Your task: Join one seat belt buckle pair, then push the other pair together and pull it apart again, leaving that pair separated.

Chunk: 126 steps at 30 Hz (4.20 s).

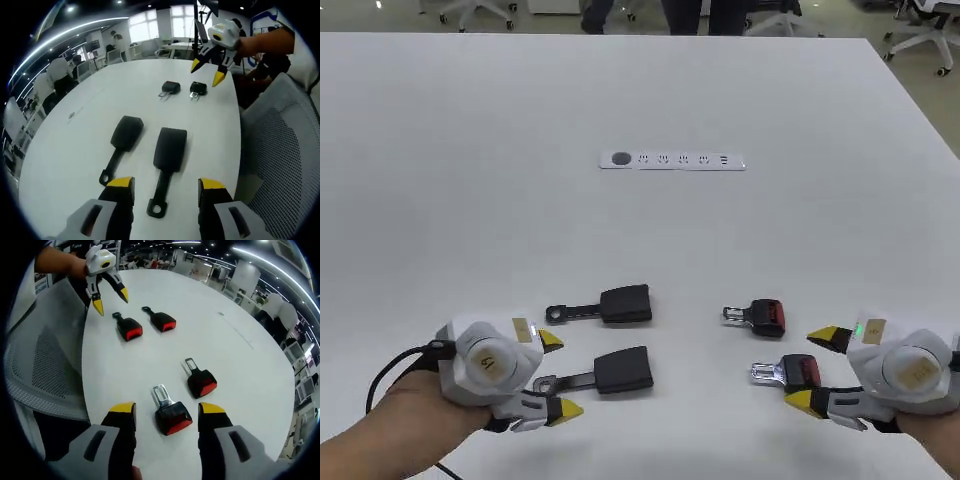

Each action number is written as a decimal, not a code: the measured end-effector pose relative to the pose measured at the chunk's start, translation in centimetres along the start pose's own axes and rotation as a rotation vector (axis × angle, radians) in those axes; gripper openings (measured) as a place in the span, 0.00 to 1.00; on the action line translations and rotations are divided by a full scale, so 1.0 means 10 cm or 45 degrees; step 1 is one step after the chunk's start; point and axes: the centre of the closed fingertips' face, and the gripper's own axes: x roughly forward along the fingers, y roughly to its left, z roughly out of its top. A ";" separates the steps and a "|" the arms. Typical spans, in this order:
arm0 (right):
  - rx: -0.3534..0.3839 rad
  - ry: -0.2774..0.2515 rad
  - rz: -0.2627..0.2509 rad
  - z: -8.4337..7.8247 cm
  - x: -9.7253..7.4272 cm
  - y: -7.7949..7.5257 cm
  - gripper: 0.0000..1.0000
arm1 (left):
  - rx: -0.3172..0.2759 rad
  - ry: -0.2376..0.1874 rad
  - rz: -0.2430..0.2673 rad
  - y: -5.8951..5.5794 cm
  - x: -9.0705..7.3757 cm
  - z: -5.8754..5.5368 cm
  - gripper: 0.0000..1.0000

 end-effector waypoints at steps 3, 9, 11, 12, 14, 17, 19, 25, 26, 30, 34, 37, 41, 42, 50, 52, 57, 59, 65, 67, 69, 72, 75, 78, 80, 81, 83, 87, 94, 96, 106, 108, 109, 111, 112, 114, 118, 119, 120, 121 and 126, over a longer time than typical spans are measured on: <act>-0.018 0.017 0.033 -0.04 0.07 -0.01 0.46 | 0.038 0.016 -0.010 0.03 0.08 0.04 0.51; -0.062 0.098 0.148 -0.17 0.13 0.04 0.30 | 0.060 0.049 -0.054 0.03 0.27 0.17 0.50; -0.074 0.119 0.150 -0.25 0.18 -0.01 0.31 | 0.063 0.057 -0.076 -0.01 0.33 0.18 0.50; -0.082 0.113 0.148 -0.25 0.18 -0.03 0.31 | 0.069 0.063 -0.089 -0.03 0.35 0.18 0.50; -0.091 0.135 0.158 -0.27 0.18 -0.05 0.32 | 0.128 0.071 -0.112 -0.06 0.41 0.17 0.49; -0.143 0.167 0.177 -0.30 0.17 -0.05 0.34 | 0.143 0.098 -0.136 -0.07 0.45 0.15 0.49; -0.159 0.180 0.193 -0.32 0.19 -0.04 0.34 | 0.149 0.096 -0.146 -0.05 0.48 0.15 0.48; -0.196 0.222 0.237 -0.40 0.29 -0.06 0.34 | 0.218 0.126 -0.237 -0.12 0.55 0.16 0.37; -0.193 0.223 0.242 -0.40 0.29 -0.06 0.34 | 0.225 0.133 -0.251 -0.13 0.55 0.16 0.36; -0.195 0.233 0.271 -0.39 0.31 -0.06 0.34 | 0.244 0.138 -0.264 -0.11 0.57 0.17 0.35; -0.203 0.237 0.288 -0.41 0.35 -0.06 0.35 | 0.321 0.185 -0.287 -0.11 0.61 0.10 0.35; -0.196 0.234 0.303 -0.40 0.35 -0.07 0.35 | 0.362 0.216 -0.289 -0.10 0.62 0.05 0.35; -0.152 0.209 0.338 -0.42 0.37 -0.08 0.35 | 0.389 0.191 -0.337 -0.14 0.62 0.12 0.34; -0.153 0.210 0.342 -0.42 0.37 -0.07 0.34 | 0.397 0.192 -0.342 -0.15 0.62 0.12 0.34; -0.175 0.214 0.359 -0.41 0.35 -0.06 0.34 | 0.441 0.193 -0.368 -0.18 0.60 0.14 0.34; -0.175 0.214 0.359 -0.41 0.36 -0.06 0.34 | 0.436 0.192 -0.368 -0.19 0.59 0.15 0.34; -0.163 0.227 0.349 -0.41 0.37 -0.07 0.34 | 0.420 0.199 -0.376 -0.17 0.60 0.13 0.34; -0.145 0.237 0.337 -0.40 0.37 -0.07 0.34 | 0.414 0.209 -0.376 -0.17 0.61 0.12 0.34; -0.133 0.223 0.319 -0.29 0.44 0.02 0.34 | 0.404 0.209 -0.374 -0.14 0.63 0.10 0.34; -0.141 0.210 0.319 -0.24 0.48 0.04 0.34 | 0.400 0.208 -0.373 -0.14 0.63 0.09 0.34; -0.142 0.195 0.321 -0.20 0.53 0.07 0.34 | 0.400 0.209 -0.372 -0.16 0.62 0.11 0.33; -0.145 0.176 0.321 -0.10 0.58 0.17 0.34 | 0.401 0.206 -0.373 -0.17 0.61 0.11 0.33; -0.144 0.150 0.331 -0.01 0.65 0.24 0.34 | 0.402 0.203 -0.375 -0.18 0.61 0.12 0.33; -0.134 0.126 0.341 0.08 0.69 0.34 0.34 | 0.392 0.193 -0.370 -0.17 0.61 0.11 0.33; -0.148 0.121 0.352 0.14 0.71 0.44 0.34 | 0.377 0.186 -0.368 -0.15 0.62 0.09 0.33; -0.159 0.124 0.355 0.15 0.72 0.46 0.34 | 0.376 0.186 -0.366 -0.14 0.63 0.08 0.33; -0.170 0.121 0.363 0.19 0.75 0.49 0.33 | 0.371 0.183 -0.360 -0.14 0.63 0.08 0.33; -0.186 0.111 0.379 0.27 0.80 0.56 0.33 | 0.363 0.178 -0.359 -0.15 0.62 0.09 0.33; -0.215 0.080 0.400 0.43 0.91 0.70 0.33 | 0.357 0.182 -0.353 -0.12 0.64 0.06 0.33; -0.216 0.074 0.401 0.46 0.92 0.73 0.33 | 0.351 0.181 -0.347 -0.11 0.65 0.05 0.33; -0.147 0.034 0.377 0.56 0.97 0.73 0.33 | 0.350 0.185 -0.348 -0.12 0.65 0.05 0.33; -0.144 0.027 0.372 0.55 0.98 0.71 0.33 | 0.356 0.188 -0.351 -0.11 0.65 0.04 0.33; -0.148 0.026 0.363 0.56 0.99 0.71 0.33 | 0.358 0.190 -0.354 -0.11 0.65 0.04 0.33; -0.148 0.028 0.352 0.57 0.99 0.70 0.33 | 0.369 0.196 -0.361 -0.11 0.65 0.04 0.33; -0.149 0.027 0.352 0.58 1.00 0.69 0.33 | 0.372 0.198 -0.363 -0.11 0.65 0.04 0.33; -0.155 0.029 0.353 0.58 0.99 0.69 0.33 | 0.380 0.203 -0.367 -0.12 0.64 0.04 0.33; -0.197 0.048 0.357 0.62 1.00 0.66 0.33 | 0.395 0.222 -0.375 -0.11 0.64 0.05 0.33; -0.212 0.051 0.355 0.63 1.01 0.64 0.33 | 0.397 0.227 -0.375 -0.11 0.64 0.04 0.33; -0.211 0.050 0.356 0.64 1.02 0.64 0.33 | 0.397 0.229 -0.374 -0.11 0.64 0.04 0.33; -0.209 0.054 0.360 0.63 1.02 0.64 0.33 | 0.393 0.231 -0.373 -0.11 0.64 0.04 0.33; -0.244 0.039 0.379 0.66 1.02 0.71 0.33 | 0.392 0.231 -0.371 -0.13 0.63 0.06 0.33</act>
